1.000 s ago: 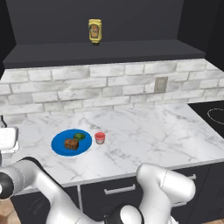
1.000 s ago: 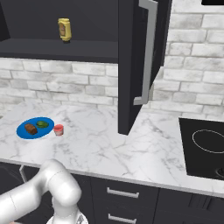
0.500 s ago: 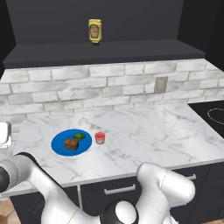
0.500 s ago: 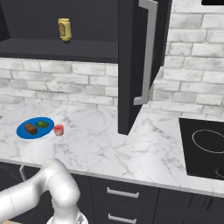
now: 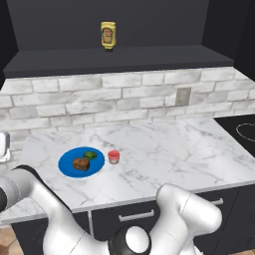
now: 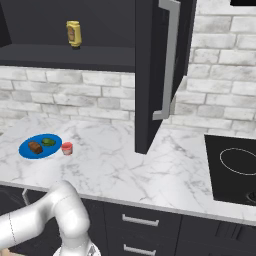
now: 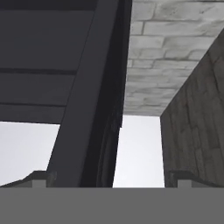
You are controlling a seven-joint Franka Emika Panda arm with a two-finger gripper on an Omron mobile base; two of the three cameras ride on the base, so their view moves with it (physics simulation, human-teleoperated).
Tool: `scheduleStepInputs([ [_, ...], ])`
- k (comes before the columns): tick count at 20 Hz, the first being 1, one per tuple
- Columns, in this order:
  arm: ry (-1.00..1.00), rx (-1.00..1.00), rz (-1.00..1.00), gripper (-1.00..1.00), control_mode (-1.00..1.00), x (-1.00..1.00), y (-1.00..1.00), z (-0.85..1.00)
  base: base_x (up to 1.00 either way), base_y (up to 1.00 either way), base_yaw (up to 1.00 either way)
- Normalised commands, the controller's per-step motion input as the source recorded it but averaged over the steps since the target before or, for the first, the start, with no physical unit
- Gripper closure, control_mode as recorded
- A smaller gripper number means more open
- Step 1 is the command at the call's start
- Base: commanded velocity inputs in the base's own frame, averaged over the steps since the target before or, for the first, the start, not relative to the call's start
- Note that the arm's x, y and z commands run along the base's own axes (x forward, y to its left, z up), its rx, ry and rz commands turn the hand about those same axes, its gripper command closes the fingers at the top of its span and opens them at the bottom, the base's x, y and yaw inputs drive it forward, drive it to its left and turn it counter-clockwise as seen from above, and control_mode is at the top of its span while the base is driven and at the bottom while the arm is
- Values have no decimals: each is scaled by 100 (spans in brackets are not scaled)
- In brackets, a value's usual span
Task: Pick the avocado and bread from the counter and place them on the plate. Then pick the jam from the cabinet and place it next to the plate. Lastly close the cabinet door.
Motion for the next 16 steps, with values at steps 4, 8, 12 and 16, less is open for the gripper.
scheduleStepInputs([
  [4,-7,13,0,-100,-100,2,-36,45,0,0,0],
  [8,-7,21,0,-100,-100,0,-59,63,0,0,0],
  [12,-8,24,0,-100,-100,0,-74,75,0,0,0],
  [16,-9,27,0,-100,-100,0,-85,84,0,0,0],
])
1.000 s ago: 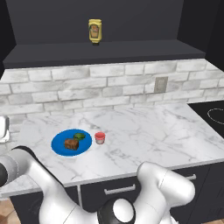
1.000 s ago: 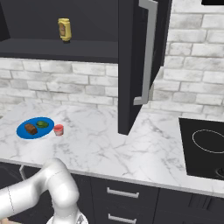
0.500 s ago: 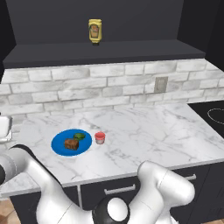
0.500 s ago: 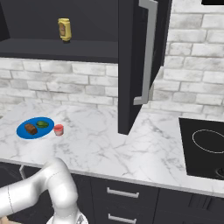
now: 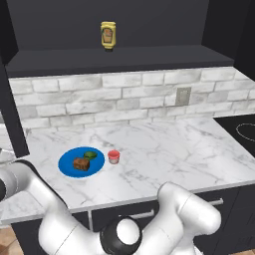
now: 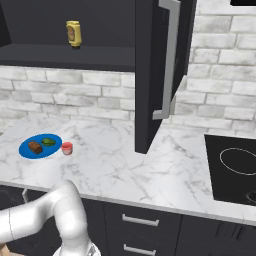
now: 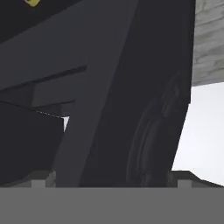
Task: Pick the avocado and bread from the counter and place them on the plate. Then pick the jam from the cabinet and place it next to the plate. Lastly close the cabinet door.
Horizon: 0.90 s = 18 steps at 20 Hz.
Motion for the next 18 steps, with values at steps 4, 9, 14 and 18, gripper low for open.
scheduleStepInputs([
  [4,-4,28,0,-100,-100,0,-89,79,0,0,0],
  [9,0,30,0,-100,-100,0,-92,77,0,0,0],
  [14,2,32,0,-100,-100,0,-98,70,0,0,0],
  [18,1,33,1,-100,-100,0,-100,61,0,0,0],
])
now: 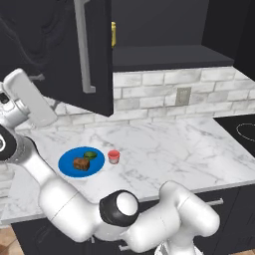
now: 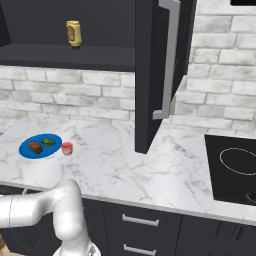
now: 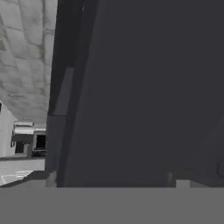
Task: Pick the avocado and bread from the counter and place them on the plate. Then pick the jam from the cabinet and place it next to the plate. Lastly close the cabinet door.
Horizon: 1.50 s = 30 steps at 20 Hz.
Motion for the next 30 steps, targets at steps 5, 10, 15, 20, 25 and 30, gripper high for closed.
scheduleStepInputs([
  [5,0,34,4,-100,-100,0,-100,64,0,0,0],
  [10,0,35,10,-100,-100,0,-100,63,0,0,0],
  [15,2,37,21,-100,-100,9,-100,47,0,0,0],
  [20,13,33,24,-100,-100,36,-100,35,0,0,0],
  [25,15,27,26,-100,-100,57,-100,17,0,0,0],
  [30,6,17,35,-100,-100,80,-100,0,0,0,0],
])
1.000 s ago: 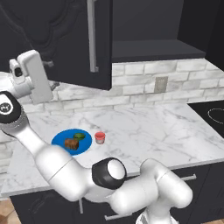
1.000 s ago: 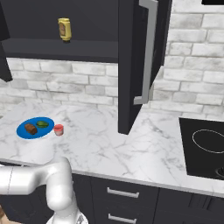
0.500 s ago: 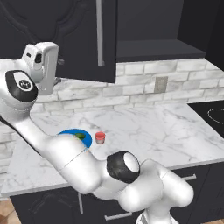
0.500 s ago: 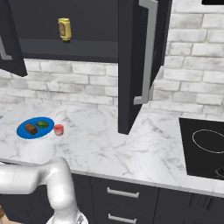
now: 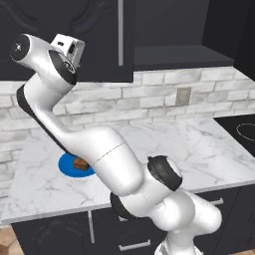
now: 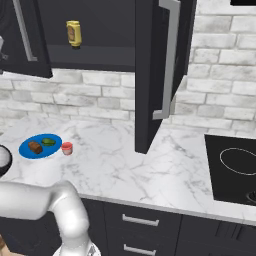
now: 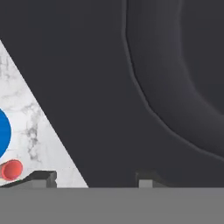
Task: Pick the avocado and bread from the counter and place them on the plate. Then pick the jam from the cabinet and place it next to the plate. Lastly close the cabinet door.
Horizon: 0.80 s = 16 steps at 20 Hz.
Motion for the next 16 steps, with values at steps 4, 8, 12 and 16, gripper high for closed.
scheduleStepInputs([
  [4,2,9,41,-100,-100,94,-96,-15,0,0,0],
  [8,4,5,43,-100,-100,100,-86,-15,0,0,0],
  [12,3,5,42,-100,-100,91,-84,-5,0,0,0],
  [16,1,6,41,-100,-100,82,-80,-1,0,0,0],
])
